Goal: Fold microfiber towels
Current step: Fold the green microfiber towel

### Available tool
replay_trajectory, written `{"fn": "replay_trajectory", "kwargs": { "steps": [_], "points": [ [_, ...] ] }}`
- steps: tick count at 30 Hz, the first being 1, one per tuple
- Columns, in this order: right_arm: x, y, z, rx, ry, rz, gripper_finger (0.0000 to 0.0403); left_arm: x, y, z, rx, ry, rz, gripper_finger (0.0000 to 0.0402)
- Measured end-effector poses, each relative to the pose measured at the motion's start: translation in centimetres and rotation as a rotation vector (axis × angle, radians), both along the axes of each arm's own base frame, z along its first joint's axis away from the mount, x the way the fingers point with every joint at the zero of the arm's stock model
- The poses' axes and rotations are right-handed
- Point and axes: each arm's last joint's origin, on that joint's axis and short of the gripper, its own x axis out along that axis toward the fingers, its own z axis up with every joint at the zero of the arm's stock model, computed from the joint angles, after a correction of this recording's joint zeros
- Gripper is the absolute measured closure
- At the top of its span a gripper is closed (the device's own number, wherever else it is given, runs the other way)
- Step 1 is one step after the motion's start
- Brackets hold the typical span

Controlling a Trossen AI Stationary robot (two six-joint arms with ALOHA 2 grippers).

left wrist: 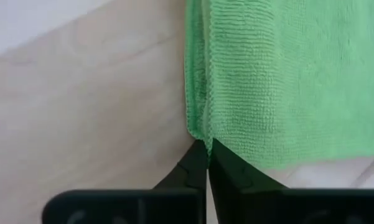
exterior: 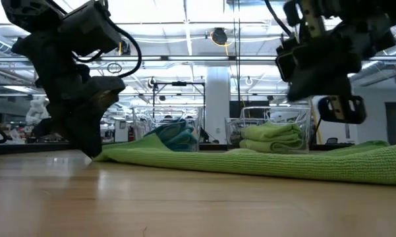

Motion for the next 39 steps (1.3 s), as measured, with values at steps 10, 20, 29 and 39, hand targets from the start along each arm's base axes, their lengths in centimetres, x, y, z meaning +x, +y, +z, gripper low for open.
{"fn": "replay_trajectory", "kwargs": {
  "steps": [10,20,29,39],
  "points": [
    [3.9,-2.3,3.0,-0.12,-0.136,-0.053,0.04,-3.2,0.4,2.7,0.172,0.117,-0.431,0.0398],
    [15.2,-6.4,5.9,-0.493,-0.177,0.076,0.0306,-4.3,0.5,4.2,0.246,0.084,-0.562,0.0399],
    [17.7,-8.9,5.7,-0.596,-0.2,0.164,0.021,-2.4,-0.7,6.0,0.311,-0.124,-0.564,0.04],
    [16.6,-8.5,7.6,-0.888,-0.357,0.512,0.0193,-1.3,-1.7,7.1,0.336,-0.215,-0.574,0.0401]
  ]
}}
